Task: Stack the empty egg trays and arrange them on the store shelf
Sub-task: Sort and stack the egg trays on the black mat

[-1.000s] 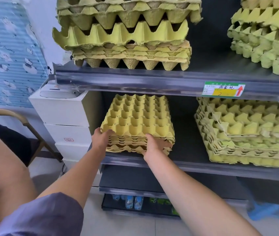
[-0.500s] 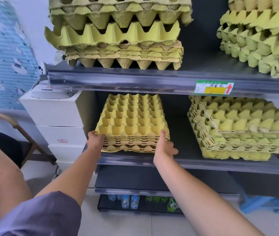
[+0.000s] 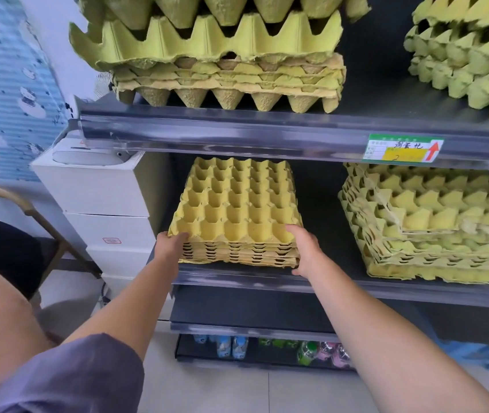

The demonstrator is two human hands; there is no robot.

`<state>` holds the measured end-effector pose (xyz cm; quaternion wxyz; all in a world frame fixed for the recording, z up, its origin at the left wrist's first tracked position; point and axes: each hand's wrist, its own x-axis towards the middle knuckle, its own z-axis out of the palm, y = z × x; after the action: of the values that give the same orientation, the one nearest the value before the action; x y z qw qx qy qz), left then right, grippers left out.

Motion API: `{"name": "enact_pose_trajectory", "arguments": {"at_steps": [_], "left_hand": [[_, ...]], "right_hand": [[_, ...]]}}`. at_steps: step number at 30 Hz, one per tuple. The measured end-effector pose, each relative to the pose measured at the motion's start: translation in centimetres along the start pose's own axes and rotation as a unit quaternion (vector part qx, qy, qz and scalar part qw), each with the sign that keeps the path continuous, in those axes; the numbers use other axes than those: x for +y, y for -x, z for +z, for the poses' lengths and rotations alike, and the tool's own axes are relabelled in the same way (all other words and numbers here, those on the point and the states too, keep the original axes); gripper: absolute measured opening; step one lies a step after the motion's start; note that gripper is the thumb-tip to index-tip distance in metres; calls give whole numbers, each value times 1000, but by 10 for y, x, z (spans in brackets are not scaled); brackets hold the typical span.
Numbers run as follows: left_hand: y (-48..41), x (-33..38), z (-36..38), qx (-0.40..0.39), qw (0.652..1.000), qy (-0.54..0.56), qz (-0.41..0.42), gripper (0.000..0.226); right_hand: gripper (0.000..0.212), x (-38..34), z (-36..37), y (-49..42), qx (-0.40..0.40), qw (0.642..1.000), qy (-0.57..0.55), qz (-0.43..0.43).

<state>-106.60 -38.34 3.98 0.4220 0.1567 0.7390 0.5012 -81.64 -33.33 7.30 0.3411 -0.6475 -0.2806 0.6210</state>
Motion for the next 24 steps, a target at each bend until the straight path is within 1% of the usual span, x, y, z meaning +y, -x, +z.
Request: {"name": "enact_pose_trajectory", "arguments": {"at_steps": [2,4,6,8,10,12,14,18,21,24], "left_hand": [[-3,-2,0,-4,1000,8,3,48],[-6,-5,-1,-3,1000,18,3,46],[-8,-6,-2,-4,999,32,-9,44],[-8,-6,-1,-4,999,43,-17,41],[-7,-4,0,-3,998,58,-18,36],[-2,0,1,-8,997,80,-10,32],[0,4,1,-18,996,88,4,34],[9,16,1,-34,995,84,45,39],[17,31,0,-28,991,103,77,33],[22,44,-3,-27,987,121,99,32]], "right_hand": [[75,-3,-3,-5,-19,999,-10,38],[74,-5,-5,-8,-34,997,-5,63],[67,-7,-8,-10,-43,996,20,74],[53,-9,-9,-11,-50,995,38,75],[41,-12,-11,-10,-53,996,26,62],[43,-15,-14,-8,-55,997,7,50],[49,-20,-17,-5,-61,997,-4,39],[44,-31,-23,5,-71,997,-31,7],[40,-34,-24,14,-81,995,-57,-14],[44,-36,-22,19,-98,991,-85,-37]]}}
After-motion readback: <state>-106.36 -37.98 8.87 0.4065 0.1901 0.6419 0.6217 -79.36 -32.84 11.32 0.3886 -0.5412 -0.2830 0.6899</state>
